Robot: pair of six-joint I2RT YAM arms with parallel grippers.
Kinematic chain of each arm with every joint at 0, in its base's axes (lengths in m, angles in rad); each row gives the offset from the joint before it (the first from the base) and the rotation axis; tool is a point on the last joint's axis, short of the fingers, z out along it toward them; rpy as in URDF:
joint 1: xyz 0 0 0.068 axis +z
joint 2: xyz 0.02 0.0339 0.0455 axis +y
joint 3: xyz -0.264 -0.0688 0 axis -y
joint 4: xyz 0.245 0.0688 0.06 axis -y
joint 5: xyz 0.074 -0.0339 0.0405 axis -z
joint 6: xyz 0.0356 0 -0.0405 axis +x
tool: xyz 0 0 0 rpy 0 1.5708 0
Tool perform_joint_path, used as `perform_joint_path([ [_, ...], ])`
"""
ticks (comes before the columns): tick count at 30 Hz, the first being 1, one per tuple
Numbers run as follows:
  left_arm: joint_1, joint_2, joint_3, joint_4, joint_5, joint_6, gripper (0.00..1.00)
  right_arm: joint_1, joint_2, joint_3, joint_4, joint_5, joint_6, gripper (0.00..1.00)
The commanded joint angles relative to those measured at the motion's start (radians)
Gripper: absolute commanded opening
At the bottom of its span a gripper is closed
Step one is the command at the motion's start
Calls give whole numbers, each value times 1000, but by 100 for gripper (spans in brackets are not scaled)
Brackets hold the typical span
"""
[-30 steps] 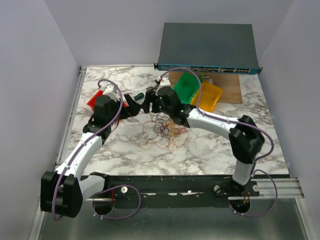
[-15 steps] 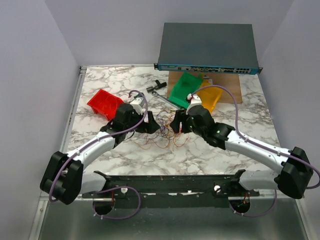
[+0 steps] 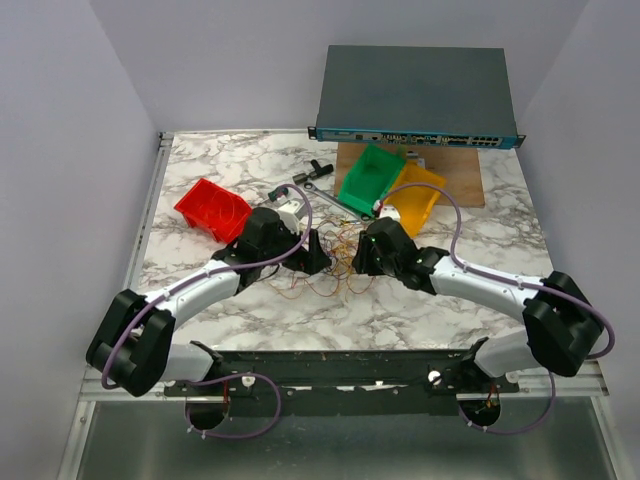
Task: Untangle the cables
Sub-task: Untie the cable.
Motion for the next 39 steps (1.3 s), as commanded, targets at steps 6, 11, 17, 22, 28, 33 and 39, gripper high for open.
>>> perform_joint_path([
  [6, -8, -45, -7, 71, 33, 44, 84, -4, -1, 62, 9, -68, -38, 1],
  [11, -11, -101, -31, 142, 94, 45, 84, -2, -86, 212, -93, -300, -141, 1],
  [17, -11, -185, -52, 220, 73, 22, 90, -1, -162, 421, -226, -399, -194, 1],
  [22, -11, -215, -17, 234, 71, 14, 91, -2, -186, 544, -294, -383, -224, 1],
  [28, -11, -161, 20, 290, 123, -29, 79, -2, -186, 601, -301, -389, -220, 1],
  [33, -10, -126, 33, 363, 150, -73, 56, -3, -190, 586, -281, -383, -201, 1],
  [39, -11, -97, 51, 380, 178, -70, 0, -1, -154, 549, -275, -467, -190, 31],
])
